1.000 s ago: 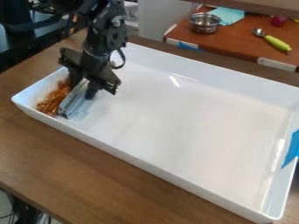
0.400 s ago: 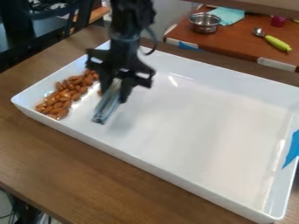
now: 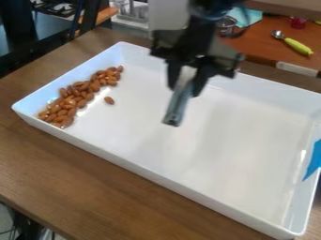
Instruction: Sweep into pile
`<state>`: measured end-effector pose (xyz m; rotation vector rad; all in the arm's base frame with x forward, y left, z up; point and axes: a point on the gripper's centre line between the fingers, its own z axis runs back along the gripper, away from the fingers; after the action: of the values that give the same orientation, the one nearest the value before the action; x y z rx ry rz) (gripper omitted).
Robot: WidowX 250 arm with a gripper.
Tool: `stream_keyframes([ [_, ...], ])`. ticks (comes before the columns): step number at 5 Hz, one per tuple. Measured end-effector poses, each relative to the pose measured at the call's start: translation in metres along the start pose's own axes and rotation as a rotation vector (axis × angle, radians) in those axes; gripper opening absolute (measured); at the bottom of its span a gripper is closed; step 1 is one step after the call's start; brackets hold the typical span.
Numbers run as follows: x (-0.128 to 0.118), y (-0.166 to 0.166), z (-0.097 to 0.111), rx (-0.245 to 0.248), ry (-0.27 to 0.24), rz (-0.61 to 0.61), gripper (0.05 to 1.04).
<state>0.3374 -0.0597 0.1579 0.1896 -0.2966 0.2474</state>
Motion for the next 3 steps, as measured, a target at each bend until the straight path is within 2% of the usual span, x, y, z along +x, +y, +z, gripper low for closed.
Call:
stream_keyframes([
  [2,-0.012,-0.097,-0.002,0.064,0.050,-0.025,0.381],
  [3,-0.012,-0.129,-0.011,0.070,0.070,-0.029,0.381],
])
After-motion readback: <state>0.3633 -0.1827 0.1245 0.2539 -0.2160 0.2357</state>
